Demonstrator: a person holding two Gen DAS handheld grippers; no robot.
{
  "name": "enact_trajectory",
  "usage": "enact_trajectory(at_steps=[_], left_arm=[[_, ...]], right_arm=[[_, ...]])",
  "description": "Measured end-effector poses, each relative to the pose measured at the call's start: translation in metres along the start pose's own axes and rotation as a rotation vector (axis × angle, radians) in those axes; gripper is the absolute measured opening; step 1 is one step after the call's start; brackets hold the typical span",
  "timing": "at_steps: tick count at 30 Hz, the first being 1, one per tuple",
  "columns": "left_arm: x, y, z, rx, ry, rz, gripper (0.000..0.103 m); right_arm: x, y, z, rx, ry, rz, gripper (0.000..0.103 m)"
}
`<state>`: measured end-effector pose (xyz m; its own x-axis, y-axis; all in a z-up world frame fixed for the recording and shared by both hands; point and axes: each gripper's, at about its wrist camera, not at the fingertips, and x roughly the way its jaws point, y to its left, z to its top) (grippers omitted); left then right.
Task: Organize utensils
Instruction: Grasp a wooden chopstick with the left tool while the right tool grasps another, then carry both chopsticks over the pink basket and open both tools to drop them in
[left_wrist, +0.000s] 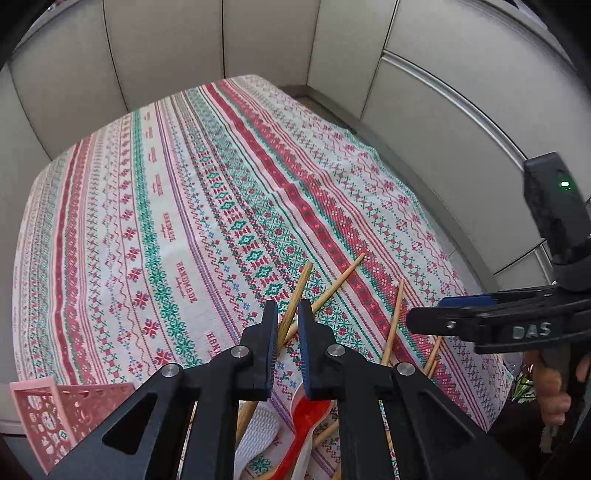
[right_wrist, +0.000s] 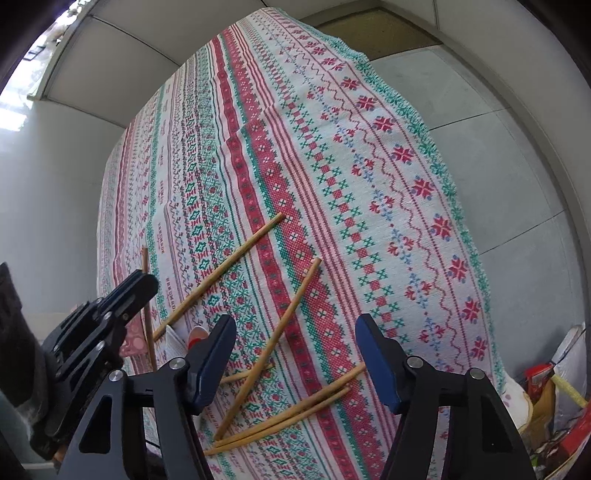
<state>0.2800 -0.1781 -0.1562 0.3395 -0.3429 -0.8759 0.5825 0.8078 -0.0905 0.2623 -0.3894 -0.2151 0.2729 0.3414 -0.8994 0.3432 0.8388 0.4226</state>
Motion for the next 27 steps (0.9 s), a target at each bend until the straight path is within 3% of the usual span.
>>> enact_trajectory(at_steps=[7, 13, 19, 27], left_arm=[[-0.052, 0.011, -0.016, -0.04, -0.103, -0.02, 0.009], [-0.08, 0.024, -0.035, -0.07, -0.15, -0.023, 0.007], [-0.104, 0.036, -0.049, -0.098, -0.198, -0.021, 0.007], [-0.147, 0.051, -0.059, -0.142, -0.29, -0.038, 0.005]], right_arm=[[0.026, 0.006, 0.005, 0.068, 0.023, -0.019, 0.032], [0.032, 0.016, 0.005, 0.07, -0.028, -0.084, 0.011], [0.032, 0.017, 0.005, 0.099, -0.057, -0.055, 0.01], [-0.027, 0.052, -0.009, -0.025, -0.208, 0.034, 0.007]])
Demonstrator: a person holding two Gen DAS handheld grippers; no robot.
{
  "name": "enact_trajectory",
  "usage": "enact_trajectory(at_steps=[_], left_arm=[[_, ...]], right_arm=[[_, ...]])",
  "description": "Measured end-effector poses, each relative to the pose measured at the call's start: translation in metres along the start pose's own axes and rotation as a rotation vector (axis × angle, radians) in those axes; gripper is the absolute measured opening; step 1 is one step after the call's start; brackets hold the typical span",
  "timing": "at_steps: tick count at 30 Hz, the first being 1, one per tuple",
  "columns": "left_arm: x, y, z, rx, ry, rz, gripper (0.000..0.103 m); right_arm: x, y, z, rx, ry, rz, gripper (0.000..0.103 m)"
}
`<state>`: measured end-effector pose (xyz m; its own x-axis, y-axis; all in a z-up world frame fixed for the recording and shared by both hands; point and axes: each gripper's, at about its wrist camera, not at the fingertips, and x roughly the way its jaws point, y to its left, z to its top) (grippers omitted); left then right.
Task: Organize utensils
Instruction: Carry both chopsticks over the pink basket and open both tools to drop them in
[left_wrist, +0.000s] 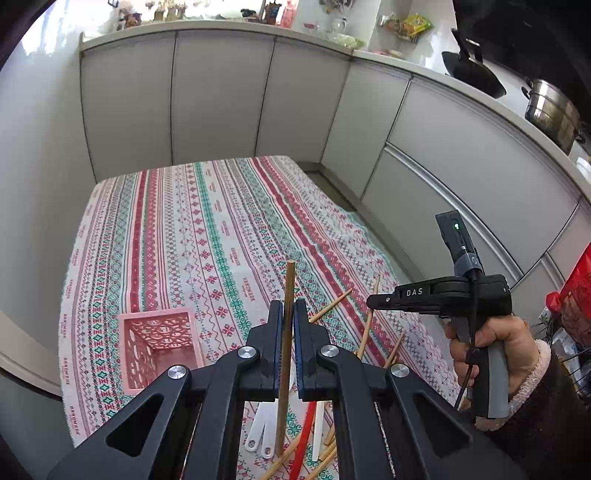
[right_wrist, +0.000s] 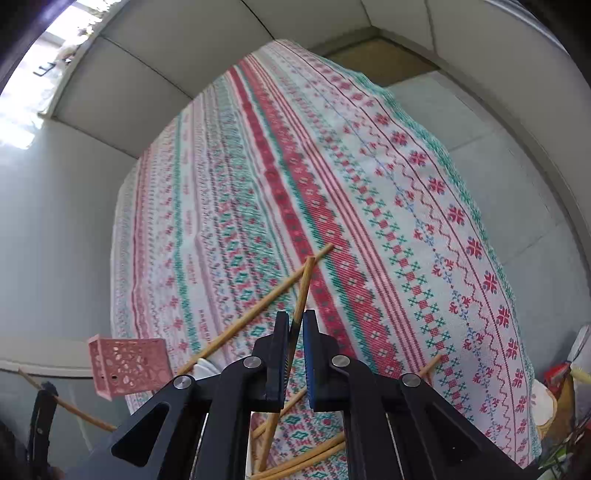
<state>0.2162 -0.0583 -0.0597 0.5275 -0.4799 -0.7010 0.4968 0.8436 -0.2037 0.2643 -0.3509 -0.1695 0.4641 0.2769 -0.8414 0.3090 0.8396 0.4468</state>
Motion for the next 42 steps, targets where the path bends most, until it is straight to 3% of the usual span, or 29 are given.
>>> enact_trajectory(at_steps=[11, 17, 20, 25, 32, 42], left_arm=[[-0.078, 0.013, 0.024, -0.047, -0.216, -0.009, 0.005], [-0.126, 0.028, 0.032, -0.062, -0.36, 0.101, 0.005], [-0.137, 0.038, 0.034, -0.066, -0.388, 0.166, 0.005], [-0.128, 0.062, 0.032, -0.103, -0.349, 0.195, 0.005], [-0.089, 0.079, 0.027, -0.085, -0.228, 0.225, 0.005], [-0.041, 0.095, 0.024, -0.108, -0.101, 0.21, 0.005]], right_arm=[[-0.092, 0.077, -0.026, -0.251, -0.269, 0.066, 0.005], [-0.129, 0.095, -0.027, -0.258, -0.384, 0.161, 0.005], [-0.138, 0.105, -0.027, -0.256, -0.423, 0.204, 0.005], [-0.144, 0.124, -0.027, -0.266, -0.47, 0.269, 0.005], [-0.136, 0.161, -0.033, -0.318, -0.5, 0.329, 0.005], [-0.08, 0.213, -0.053, -0.493, -0.44, 0.233, 0.006]])
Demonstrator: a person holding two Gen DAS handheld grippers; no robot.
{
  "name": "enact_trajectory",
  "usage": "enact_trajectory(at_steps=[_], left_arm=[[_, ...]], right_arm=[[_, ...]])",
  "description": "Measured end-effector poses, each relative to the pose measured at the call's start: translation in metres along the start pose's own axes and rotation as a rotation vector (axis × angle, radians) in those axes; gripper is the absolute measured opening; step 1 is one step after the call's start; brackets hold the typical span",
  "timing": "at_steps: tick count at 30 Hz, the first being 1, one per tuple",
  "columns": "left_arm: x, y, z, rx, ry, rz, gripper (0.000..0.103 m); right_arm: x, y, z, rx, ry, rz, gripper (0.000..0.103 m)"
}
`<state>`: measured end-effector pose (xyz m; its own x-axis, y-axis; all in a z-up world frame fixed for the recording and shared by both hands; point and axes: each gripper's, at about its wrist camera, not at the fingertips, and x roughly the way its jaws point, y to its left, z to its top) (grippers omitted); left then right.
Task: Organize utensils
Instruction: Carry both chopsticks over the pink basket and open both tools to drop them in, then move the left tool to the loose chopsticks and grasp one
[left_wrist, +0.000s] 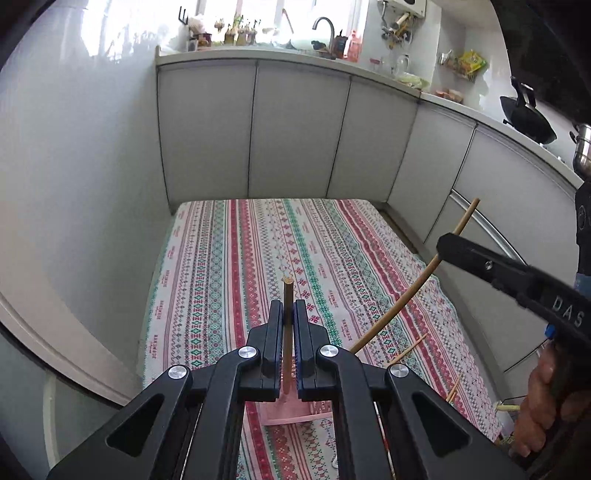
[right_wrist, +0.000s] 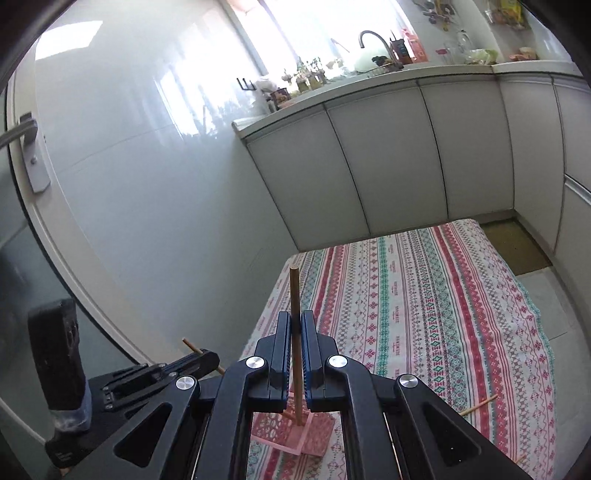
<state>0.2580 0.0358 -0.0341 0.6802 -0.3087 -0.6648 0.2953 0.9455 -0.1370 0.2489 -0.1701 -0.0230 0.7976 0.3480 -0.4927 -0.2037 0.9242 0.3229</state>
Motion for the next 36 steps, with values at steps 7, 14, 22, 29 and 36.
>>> enact_trajectory(at_steps=[7, 14, 22, 29, 36], left_arm=[[0.011, 0.01, 0.001, -0.033, 0.026, -0.015, 0.005], [0.012, 0.017, 0.002, -0.063, 0.005, -0.005, 0.007], [-0.001, 0.019, 0.0, -0.085, -0.031, 0.034, 0.062], [-0.017, 0.022, -0.011, -0.093, 0.002, 0.041, 0.069], [-0.03, 0.02, -0.033, -0.08, 0.087, 0.034, 0.077]], right_arm=[[0.036, 0.011, -0.018, -0.045, 0.101, -0.031, 0.006], [0.047, 0.004, -0.022, -0.016, 0.134, 0.002, 0.007], [0.024, -0.018, -0.012, 0.038, 0.114, -0.01, 0.015], [-0.013, -0.051, -0.013, 0.044, 0.119, -0.062, 0.017], [-0.039, -0.104, -0.037, 0.115, 0.194, -0.146, 0.065]])
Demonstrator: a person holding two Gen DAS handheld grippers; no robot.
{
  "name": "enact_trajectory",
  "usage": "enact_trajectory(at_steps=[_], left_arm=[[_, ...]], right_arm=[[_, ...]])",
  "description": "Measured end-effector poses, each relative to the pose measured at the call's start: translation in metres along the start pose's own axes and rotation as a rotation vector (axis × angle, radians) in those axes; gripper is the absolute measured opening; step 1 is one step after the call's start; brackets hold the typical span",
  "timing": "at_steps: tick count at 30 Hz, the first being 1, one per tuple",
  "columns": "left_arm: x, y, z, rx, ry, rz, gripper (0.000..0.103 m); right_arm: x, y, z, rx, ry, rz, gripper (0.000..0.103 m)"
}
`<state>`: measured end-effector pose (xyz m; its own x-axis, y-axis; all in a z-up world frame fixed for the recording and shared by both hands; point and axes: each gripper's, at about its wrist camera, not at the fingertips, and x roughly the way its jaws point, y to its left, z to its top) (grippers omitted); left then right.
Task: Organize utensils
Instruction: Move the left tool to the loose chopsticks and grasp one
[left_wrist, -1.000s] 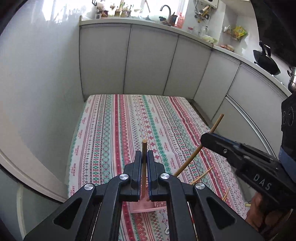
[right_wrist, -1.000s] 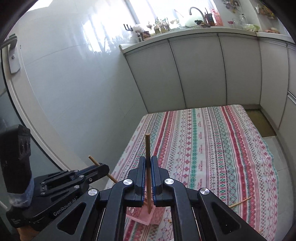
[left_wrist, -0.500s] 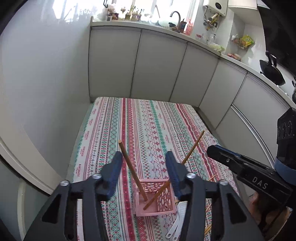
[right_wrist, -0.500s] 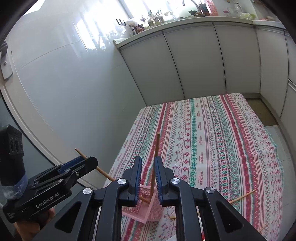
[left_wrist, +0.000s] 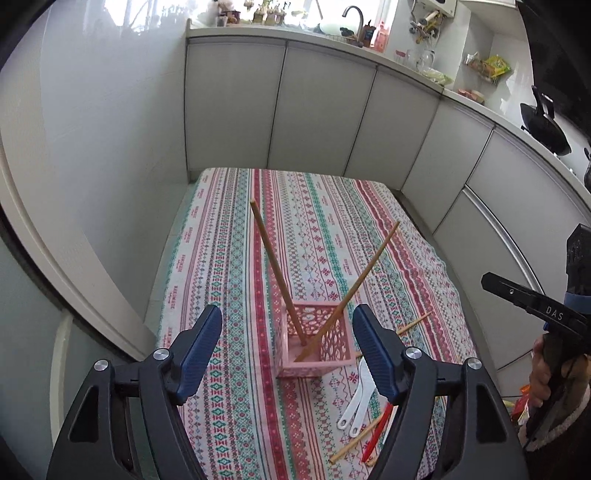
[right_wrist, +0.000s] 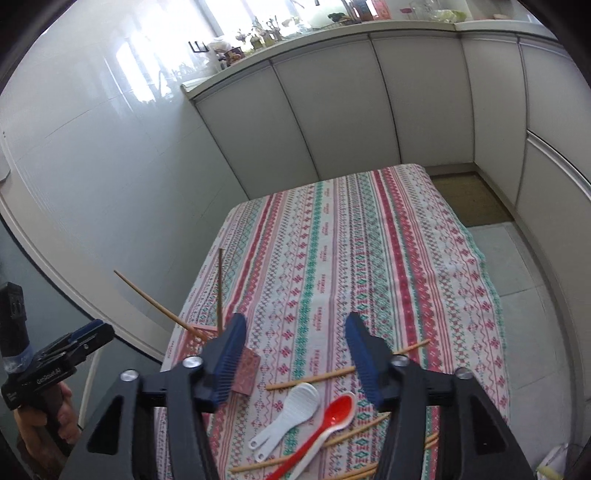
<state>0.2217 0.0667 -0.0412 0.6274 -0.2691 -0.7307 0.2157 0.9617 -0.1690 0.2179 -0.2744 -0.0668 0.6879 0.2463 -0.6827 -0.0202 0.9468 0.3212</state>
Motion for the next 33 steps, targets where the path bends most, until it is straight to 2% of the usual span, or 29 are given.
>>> enact_trajectory(at_steps=[7, 16, 20, 27, 33], left_arm=[[0.003, -0.022, -0.023, 0.068, 0.112, -0.031, 0.078], [0.006, -0.087, -0.047, 0.199, 0.216, -0.169, 0.078], [0.014, -0.124, -0.054, 0.252, 0.253, -0.233, 0.078], [0.052, -0.178, -0.061, 0.294, 0.331, -0.288, 0.078], [0.101, -0.21, -0.056, 0.291, 0.383, -0.288, 0.075]], right_arm=[[-0.002, -0.049, -0.028, 0.074, 0.116, -0.091, 0.065], [-0.009, -0.093, -0.054, 0.139, 0.213, -0.176, 0.069], [-0.01, -0.11, -0.061, 0.175, 0.242, -0.183, 0.07], [-0.015, -0.135, -0.067, 0.218, 0.263, -0.203, 0.07], [-0.009, -0.155, -0.069, 0.274, 0.29, -0.197, 0.07]])
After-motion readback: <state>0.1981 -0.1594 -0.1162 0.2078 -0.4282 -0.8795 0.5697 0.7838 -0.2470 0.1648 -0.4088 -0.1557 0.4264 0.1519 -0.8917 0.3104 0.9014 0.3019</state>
